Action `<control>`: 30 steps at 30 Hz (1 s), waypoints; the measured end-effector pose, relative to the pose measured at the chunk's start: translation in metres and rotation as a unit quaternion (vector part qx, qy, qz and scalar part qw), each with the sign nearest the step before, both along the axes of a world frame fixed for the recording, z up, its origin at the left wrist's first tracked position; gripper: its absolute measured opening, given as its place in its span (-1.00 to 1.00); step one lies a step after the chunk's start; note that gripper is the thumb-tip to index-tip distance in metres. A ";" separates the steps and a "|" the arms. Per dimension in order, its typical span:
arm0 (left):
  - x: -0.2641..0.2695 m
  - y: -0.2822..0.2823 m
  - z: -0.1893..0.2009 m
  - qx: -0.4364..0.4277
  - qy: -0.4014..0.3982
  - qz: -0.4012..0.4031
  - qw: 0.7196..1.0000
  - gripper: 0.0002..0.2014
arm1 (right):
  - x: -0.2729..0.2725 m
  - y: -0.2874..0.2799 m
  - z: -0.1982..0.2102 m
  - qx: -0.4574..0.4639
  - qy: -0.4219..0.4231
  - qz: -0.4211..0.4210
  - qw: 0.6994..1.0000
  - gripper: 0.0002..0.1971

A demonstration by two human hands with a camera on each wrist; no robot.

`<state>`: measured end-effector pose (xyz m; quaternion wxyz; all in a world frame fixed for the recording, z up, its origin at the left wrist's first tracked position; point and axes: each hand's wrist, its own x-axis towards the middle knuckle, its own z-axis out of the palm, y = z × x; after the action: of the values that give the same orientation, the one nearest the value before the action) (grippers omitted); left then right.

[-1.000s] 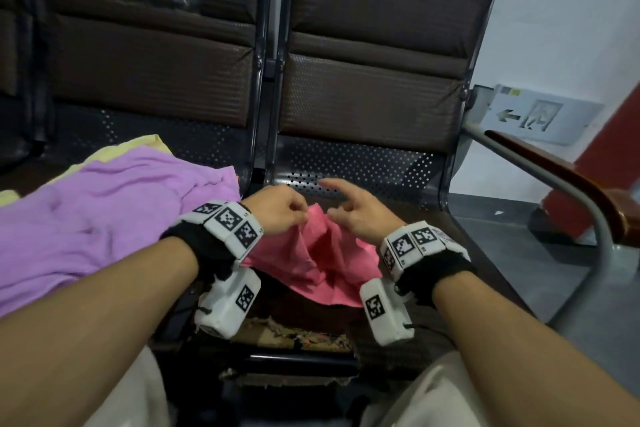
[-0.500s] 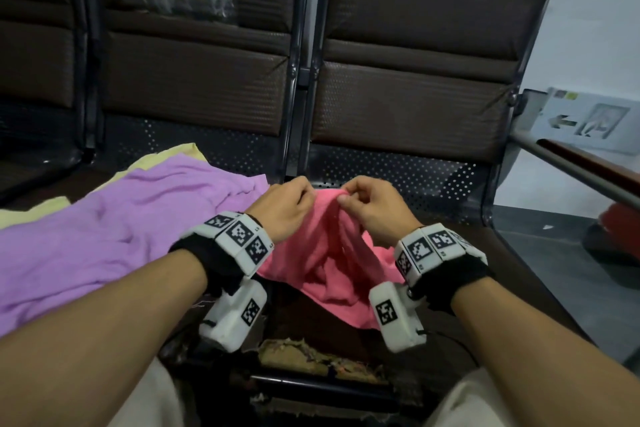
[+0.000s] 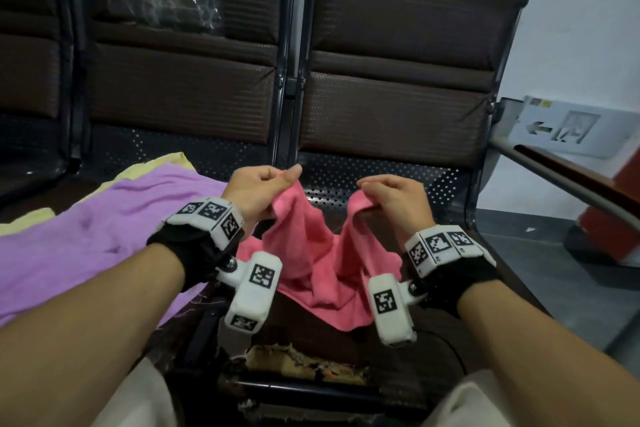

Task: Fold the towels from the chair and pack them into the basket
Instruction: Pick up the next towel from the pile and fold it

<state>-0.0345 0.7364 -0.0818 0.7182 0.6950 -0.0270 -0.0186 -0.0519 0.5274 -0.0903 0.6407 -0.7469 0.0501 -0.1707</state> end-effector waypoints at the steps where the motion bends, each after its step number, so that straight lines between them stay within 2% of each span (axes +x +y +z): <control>1: -0.002 -0.002 0.005 -0.043 0.014 -0.010 0.999 -0.76 | -0.004 0.004 0.007 0.057 -0.010 0.036 0.998 -0.79; 3: -0.006 -0.005 0.014 -0.111 0.023 -0.031 0.993 -0.87 | -0.011 0.010 0.017 0.154 -0.027 0.113 0.981 -0.84; 5: -0.007 -0.007 0.018 -0.159 0.026 -0.033 0.986 -0.94 | -0.015 0.013 0.018 0.156 -0.034 0.146 0.976 -0.80; 7: -0.008 -0.007 0.018 -0.179 0.038 -0.015 0.983 -0.90 | -0.018 0.013 0.011 0.057 -0.020 0.121 0.991 -0.80; 9: -0.009 -0.006 0.013 -0.162 0.044 -0.005 0.986 -0.86 | -0.019 0.008 0.003 -0.110 -0.005 0.072 0.991 -0.92; 11: -0.008 -0.005 0.007 -0.134 0.038 -0.009 0.990 -0.83 | -0.017 0.002 -0.001 -0.278 -0.022 0.040 0.960 -0.90; 13: -0.007 -0.005 0.003 -0.111 0.022 -0.009 0.993 -0.85 | -0.016 0.004 0.003 -0.352 -0.084 0.032 0.932 -0.87; 17: -0.004 -0.009 0.002 -0.056 -0.001 -0.009 0.998 -0.91 | -0.011 0.016 0.008 -0.295 -0.150 0.051 0.942 -0.80; 23: -0.004 -0.016 -0.008 0.058 -0.015 -0.047 0.997 -0.87 | -0.003 0.013 -0.004 -0.231 -0.062 0.121 0.964 -0.82; 27: -0.006 -0.018 -0.016 0.076 0.016 -0.086 0.993 -0.78 | -0.001 0.013 -0.006 -0.222 -0.056 0.155 0.961 -0.77; 30: -0.010 -0.022 -0.014 0.080 0.034 -0.123 0.989 -0.81 | 0.001 0.015 -0.008 -0.246 -0.052 0.125 0.960 -0.79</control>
<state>-0.0448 0.7140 -0.0961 0.6534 0.7403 -0.0865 -0.1323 -0.0510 0.5427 -0.0979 0.4556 -0.8717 -0.1206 -0.1345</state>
